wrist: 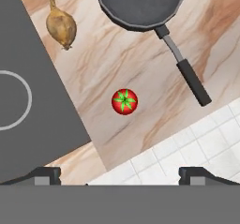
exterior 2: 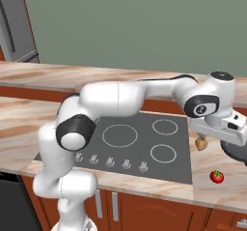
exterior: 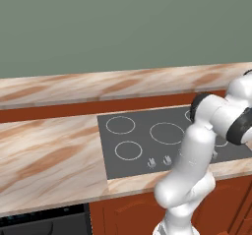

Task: Place the pan on the front left burner on the stove. Then place the tomato and the onion in the pan and turn on the front left burner.

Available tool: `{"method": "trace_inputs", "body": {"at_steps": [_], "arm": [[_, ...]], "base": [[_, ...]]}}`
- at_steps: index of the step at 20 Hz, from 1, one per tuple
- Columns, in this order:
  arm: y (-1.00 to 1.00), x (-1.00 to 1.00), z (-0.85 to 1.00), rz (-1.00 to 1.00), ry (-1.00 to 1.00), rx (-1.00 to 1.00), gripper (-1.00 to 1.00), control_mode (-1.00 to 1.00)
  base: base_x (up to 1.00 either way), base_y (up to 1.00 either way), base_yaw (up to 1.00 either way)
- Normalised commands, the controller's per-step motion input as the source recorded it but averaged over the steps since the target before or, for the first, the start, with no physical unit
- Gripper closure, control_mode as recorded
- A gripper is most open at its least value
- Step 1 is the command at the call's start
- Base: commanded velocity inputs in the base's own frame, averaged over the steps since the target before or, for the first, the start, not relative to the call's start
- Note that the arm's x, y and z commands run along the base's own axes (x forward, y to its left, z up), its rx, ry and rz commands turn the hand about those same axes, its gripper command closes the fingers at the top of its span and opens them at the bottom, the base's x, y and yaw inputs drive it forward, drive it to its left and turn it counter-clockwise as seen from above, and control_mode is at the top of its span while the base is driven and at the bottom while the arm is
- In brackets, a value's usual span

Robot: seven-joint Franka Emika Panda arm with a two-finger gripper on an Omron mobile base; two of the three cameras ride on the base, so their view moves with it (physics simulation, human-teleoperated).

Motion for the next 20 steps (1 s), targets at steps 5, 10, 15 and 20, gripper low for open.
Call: {"method": "trace_inputs", "body": {"at_steps": [5, 10, 15, 20], "arm": [[-0.5, -0.06, -0.01, 0.0, 0.0, 0.0, -1.0, -1.0], [-0.54, -0.07, -0.02, 0.0, 0.0, 0.0, -1.0, -1.0], [-0.46, -0.03, -0.01, 0.0, 0.0, 0.0, -1.0, -1.0], [-0.36, 0.0, -0.08, 0.01, 0.0, 0.0, -1.0, -1.0]], "base": [[0.0, 0.0, 0.0], [0.0, 0.0, 0.0], [0.0, 0.0, 0.0], [0.0, 0.0, 0.0]]}}
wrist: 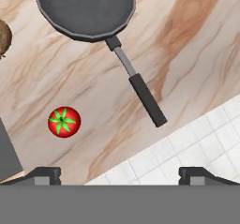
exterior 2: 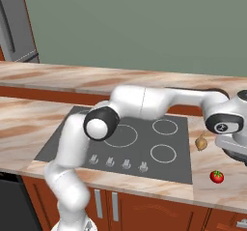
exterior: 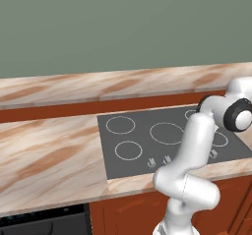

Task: Place the pan on the front left burner on the stove. Then place the tomato and the onion in the pan and turn on the front left burner.

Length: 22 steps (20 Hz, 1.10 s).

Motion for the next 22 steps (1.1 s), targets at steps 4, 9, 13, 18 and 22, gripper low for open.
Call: {"method": "trace_inputs", "body": {"at_steps": [4, 9, 13, 18, 22], "arm": [[-0.3, 0.0, -0.2, 0.02, 0.0, 0.0, -1.0, -1.0], [-0.23, 0.0, -0.33, 0.02, 0.0, 0.0, -1.0, -1.0], [-0.12, 0.02, -0.43, 0.0, 0.0, 0.0, -1.0, -1.0], [-0.11, 0.0, -0.34, 0.0, 0.0, -0.01, -1.0, -1.0], [-0.13, 0.0, -0.28, 0.0, 0.0, -0.02, -1.0, -1.0]], "base": [[0.0, 0.0, 0.0], [0.0, 0.0, 0.0], [0.0, 0.0, 0.0], [0.0, 0.0, 0.0], [0.0, 0.0, 0.0]]}}
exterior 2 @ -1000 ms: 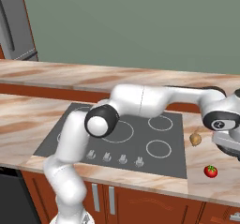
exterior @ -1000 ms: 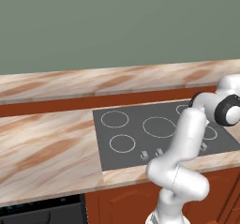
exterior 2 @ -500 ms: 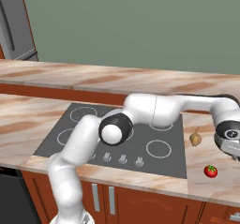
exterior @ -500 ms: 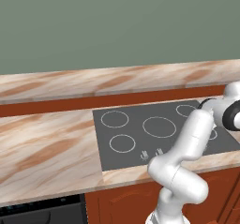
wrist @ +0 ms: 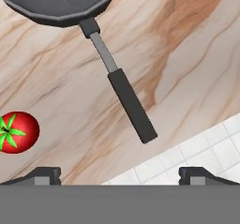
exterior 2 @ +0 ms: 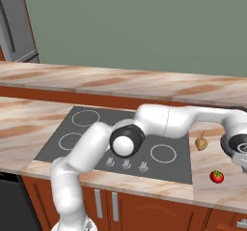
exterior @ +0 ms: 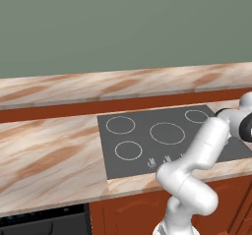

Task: Place the pan on the front left burner on the stove. Then place the tomato and the onion in the pan and turn on the front left burner.

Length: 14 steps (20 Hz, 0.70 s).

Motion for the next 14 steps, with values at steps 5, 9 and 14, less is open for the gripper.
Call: {"method": "trace_inputs", "body": {"at_steps": [5, 9, 14], "arm": [[-0.03, 0.07, -0.3, 0.01, 0.0, -0.03, -1.0, -1.0], [-0.01, 0.16, -0.33, 0.04, 0.0, -0.03, -1.0, -1.0], [-0.12, 0.1, -0.24, 0.04, 0.0, -0.05, -1.0, -1.0]], "base": [[0.0, 0.0, 0.0], [0.0, 0.0, 0.0], [0.0, 0.0, 0.0]]}}
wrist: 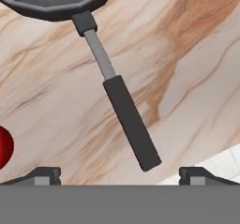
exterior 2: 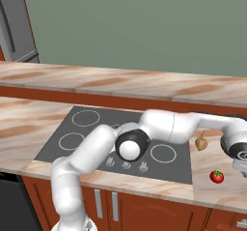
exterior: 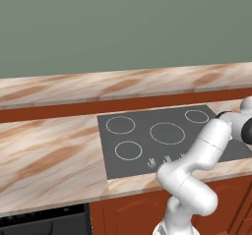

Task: Place the pan on the front left burner on the stove. Then place the tomato and the onion in the pan and turn on the front left burner.

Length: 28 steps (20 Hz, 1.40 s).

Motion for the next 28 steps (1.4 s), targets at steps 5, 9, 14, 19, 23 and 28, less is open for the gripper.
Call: {"method": "trace_inputs", "body": {"at_steps": [5, 9, 14, 19, 23, 28], "arm": [[-0.17, 0.03, -0.23, 0.03, 0.0, -0.08, -1.0, -1.0], [-0.15, 0.03, -0.25, 0.03, 0.0, -0.02, -1.0, -1.0], [-0.14, 0.09, -0.26, 0.03, 0.0, 0.0, -1.0, -1.0], [-0.13, 0.1, -0.26, 0.03, 0.0, 0.0, -1.0, -1.0], [-0.08, 0.06, -0.26, 0.04, 0.0, 0.0, -1.0, -1.0], [-0.01, 0.05, -0.23, 0.02, 0.01, 0.0, 1.0, -1.0]], "base": [[0.0, 0.0, 0.0], [0.0, 0.0, 0.0], [0.0, 0.0, 0.0], [0.0, 0.0, 0.0], [0.0, 0.0, 0.0], [0.0, 0.0, 0.0]]}}
